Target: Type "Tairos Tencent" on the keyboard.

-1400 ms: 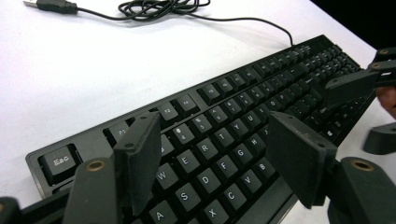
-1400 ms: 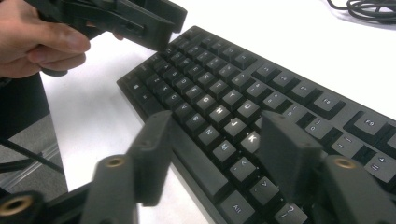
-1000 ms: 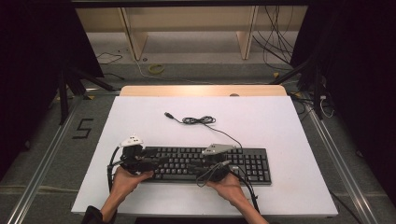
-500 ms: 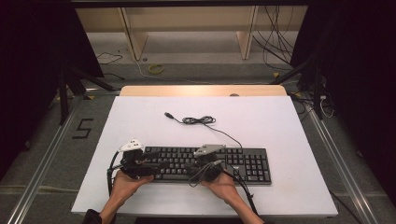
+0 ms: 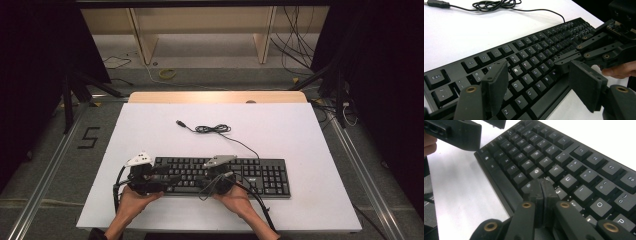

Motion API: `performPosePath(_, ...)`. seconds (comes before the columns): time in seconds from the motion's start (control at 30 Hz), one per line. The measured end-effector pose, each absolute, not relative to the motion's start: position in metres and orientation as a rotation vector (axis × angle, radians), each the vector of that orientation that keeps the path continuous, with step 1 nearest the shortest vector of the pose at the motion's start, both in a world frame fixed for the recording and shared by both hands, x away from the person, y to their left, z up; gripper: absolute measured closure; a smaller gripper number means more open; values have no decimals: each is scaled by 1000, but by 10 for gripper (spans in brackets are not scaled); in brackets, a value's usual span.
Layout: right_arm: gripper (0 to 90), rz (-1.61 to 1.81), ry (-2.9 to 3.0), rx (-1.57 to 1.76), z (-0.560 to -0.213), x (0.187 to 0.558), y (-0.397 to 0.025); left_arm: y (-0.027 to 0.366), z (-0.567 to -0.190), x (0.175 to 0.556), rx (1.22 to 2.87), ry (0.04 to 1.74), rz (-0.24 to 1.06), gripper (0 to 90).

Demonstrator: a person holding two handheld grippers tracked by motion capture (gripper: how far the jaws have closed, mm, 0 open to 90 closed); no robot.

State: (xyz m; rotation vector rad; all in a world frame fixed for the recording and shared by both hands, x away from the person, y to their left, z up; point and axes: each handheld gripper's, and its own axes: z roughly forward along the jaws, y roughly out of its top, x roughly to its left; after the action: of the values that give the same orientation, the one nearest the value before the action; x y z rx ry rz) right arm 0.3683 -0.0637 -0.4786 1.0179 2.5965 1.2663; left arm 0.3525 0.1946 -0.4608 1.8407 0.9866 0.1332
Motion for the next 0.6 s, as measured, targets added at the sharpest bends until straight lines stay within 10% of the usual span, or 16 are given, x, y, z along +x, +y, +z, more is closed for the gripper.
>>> performPosePath(0.6, 900, 1232, 2618, 1018, -484, 369, -62, 195, -462, 351, 1849, 983, 135, 320)
